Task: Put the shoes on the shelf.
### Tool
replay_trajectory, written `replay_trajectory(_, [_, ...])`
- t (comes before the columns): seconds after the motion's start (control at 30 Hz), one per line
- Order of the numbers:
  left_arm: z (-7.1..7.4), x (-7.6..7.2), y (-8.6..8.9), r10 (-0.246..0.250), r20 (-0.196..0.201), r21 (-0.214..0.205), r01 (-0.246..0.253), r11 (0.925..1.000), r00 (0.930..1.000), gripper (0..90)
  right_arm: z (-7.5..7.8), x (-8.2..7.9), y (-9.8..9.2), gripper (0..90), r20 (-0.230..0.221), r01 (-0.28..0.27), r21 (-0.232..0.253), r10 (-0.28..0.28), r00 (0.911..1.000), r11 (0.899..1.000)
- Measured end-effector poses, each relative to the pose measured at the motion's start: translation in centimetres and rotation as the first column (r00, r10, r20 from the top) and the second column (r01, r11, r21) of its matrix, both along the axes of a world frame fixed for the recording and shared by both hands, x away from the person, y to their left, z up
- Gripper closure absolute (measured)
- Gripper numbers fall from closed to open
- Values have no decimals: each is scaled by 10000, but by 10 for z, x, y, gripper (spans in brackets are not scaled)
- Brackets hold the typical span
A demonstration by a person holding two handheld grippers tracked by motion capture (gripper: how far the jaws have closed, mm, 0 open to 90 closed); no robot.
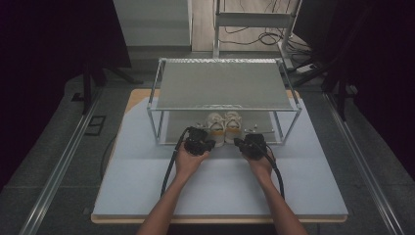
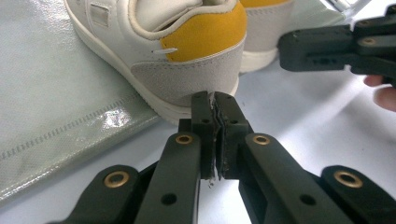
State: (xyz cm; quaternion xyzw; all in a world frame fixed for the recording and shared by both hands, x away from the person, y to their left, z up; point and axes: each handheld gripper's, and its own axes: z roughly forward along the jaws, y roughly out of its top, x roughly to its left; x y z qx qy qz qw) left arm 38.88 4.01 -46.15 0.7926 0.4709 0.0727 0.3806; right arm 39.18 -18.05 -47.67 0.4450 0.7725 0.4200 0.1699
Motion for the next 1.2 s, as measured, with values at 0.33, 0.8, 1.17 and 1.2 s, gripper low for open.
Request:
replay_trajectory(0.33, [0,1,-4,69,245,378,-79,9993,9997,881,-10,14,4,894,-208,295,-73,-296,9993,9995])
replay_trajectory(0.8, [-3,35,-6,6,54,1023,-11,9947,10000,868,-9,15,0,894,-277,251,-91,-254,9993,9996])
replay_trajectory(1.17, [-4,36,-6,79,5,918,-79,9957,10000,864,-10,21,-1,894,-185,486,-91,-488,9986,9988])
replay_trajectory(1.2, [-4,36,-6,88,-3,912,-87,9958,10000,865,-11,21,-1,894,-228,503,-113,-505,9985,9987])
